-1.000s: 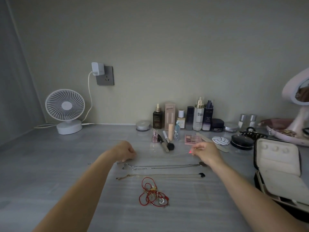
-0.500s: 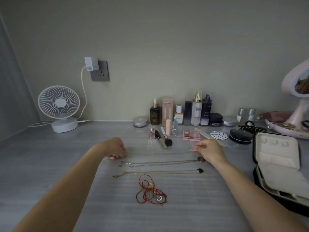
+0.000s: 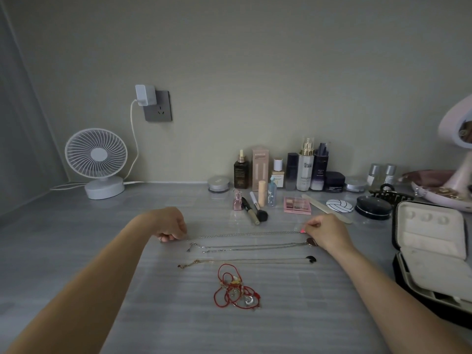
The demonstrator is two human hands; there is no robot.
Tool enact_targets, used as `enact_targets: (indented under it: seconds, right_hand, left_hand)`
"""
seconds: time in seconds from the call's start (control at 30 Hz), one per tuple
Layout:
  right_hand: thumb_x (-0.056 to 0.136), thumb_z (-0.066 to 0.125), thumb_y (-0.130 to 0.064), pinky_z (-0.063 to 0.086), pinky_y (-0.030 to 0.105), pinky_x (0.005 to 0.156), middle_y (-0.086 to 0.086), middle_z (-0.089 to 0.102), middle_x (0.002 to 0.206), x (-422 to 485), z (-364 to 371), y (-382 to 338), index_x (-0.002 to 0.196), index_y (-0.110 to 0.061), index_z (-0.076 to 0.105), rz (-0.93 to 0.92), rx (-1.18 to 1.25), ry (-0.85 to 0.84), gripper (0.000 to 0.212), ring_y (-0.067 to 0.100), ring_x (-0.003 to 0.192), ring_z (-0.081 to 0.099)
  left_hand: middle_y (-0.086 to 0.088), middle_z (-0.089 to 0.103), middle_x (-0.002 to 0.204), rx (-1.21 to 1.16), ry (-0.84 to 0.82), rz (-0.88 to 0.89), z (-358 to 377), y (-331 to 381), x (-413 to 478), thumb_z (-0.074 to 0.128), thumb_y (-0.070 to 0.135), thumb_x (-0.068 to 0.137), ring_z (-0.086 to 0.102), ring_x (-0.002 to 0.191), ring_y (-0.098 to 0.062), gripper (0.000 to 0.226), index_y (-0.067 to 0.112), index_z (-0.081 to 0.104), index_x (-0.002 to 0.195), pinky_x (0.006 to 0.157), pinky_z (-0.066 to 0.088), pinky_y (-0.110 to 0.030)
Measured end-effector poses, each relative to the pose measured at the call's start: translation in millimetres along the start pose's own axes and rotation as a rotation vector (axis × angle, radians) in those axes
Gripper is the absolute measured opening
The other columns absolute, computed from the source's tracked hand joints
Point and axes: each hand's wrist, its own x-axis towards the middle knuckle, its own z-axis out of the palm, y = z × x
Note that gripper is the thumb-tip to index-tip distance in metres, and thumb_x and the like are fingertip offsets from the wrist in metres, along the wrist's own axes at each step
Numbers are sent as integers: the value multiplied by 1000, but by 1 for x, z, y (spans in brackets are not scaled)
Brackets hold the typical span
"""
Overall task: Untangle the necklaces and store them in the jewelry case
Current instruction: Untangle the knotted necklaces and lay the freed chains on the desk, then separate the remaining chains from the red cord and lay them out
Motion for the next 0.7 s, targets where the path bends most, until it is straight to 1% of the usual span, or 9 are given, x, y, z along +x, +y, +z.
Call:
enact_targets:
  seconds: [0.1, 0.17, 0.23, 0.3, 0.37, 0.43, 0.5, 0.57, 0.7]
  right_hand:
    - [81, 66, -15, 43, 24, 68, 4, 73, 84, -1, 0, 0, 80, -13, 74, -10, -17, 21, 9, 15, 71, 59]
    - [82, 64, -15, 41, 23, 63, 4, 73, 82, -2, -1, 0, 81, -13, 73, -3, -30, 26, 10, 11, 64, 58]
    - [83, 62, -14, 40, 23, 59, 5, 73, 78, -4, -1, 0, 78, -13, 72, 2, -50, 38, 11, 10, 61, 60]
    - [83, 61, -15, 42, 25, 62, 6, 73, 77, -4, -2, 1, 77, -12, 72, 4, -78, 57, 13, 18, 68, 62]
    - [83, 60, -15, 43, 26, 63, 6, 73, 78, -5, -1, 1, 77, -10, 73, 7, -103, 62, 15, 20, 69, 59]
    - [83, 59, -14, 47, 29, 66, 7, 73, 79, -5, 0, 1, 75, -9, 74, -4, -132, 61, 17, 23, 72, 62]
    - [82, 60, -13, 50, 32, 70, 9, 73, 82, -6, -1, 1, 76, -7, 74, -13, -144, 73, 16, 26, 78, 64]
    - [82, 61, -13, 50, 34, 74, 10, 72, 86, -8, -2, -1, 79, -6, 73, -21, -134, 92, 14, 27, 83, 64]
    - [81, 61, -17, 52, 36, 74, 8, 72, 90, -14, -4, -16, 83, -11, 73, -83, -110, 77, 14, 26, 84, 64]
  left_hand:
    - [-6, 53, 57, 9, 145, 21, 1, -3, 6, 57, 4, 82, 45, 36, -9, 10, 12, 63, 81, 41, 39, -14]
    - [-8, 56, 61, -43, 257, 38, 7, -5, 12, 58, 4, 80, 48, 42, -13, 11, 12, 64, 79, 42, 40, -14]
    - [-8, 60, 71, -98, 346, 64, 14, -5, 18, 61, 3, 79, 52, 56, -18, 8, 10, 66, 80, 52, 44, -19]
    - [-5, 58, 76, -158, 400, 90, 21, -4, 20, 63, 2, 79, 52, 66, -19, 9, 5, 67, 87, 60, 44, -24]
    - [-1, 55, 74, -201, 415, 104, 26, -3, 19, 63, 1, 80, 48, 60, -14, 13, 2, 66, 93, 53, 40, -20]
    - [-4, 58, 81, -217, 426, 116, 29, -4, 17, 62, 1, 81, 48, 61, -12, 15, 3, 65, 95, 52, 38, -20]
    - [-6, 60, 98, -201, 441, 133, 30, -5, 11, 60, 3, 82, 53, 77, -17, 15, 8, 65, 96, 64, 41, -23]
    - [-2, 58, 104, -138, 434, 172, 32, 0, 0, 61, 9, 83, 52, 88, -16, 14, 12, 65, 96, 75, 40, -23]
    - [4, 60, 84, -116, 293, 319, 39, 32, -40, 65, 15, 83, 55, 72, -12, 4, 19, 63, 83, 57, 46, -18]
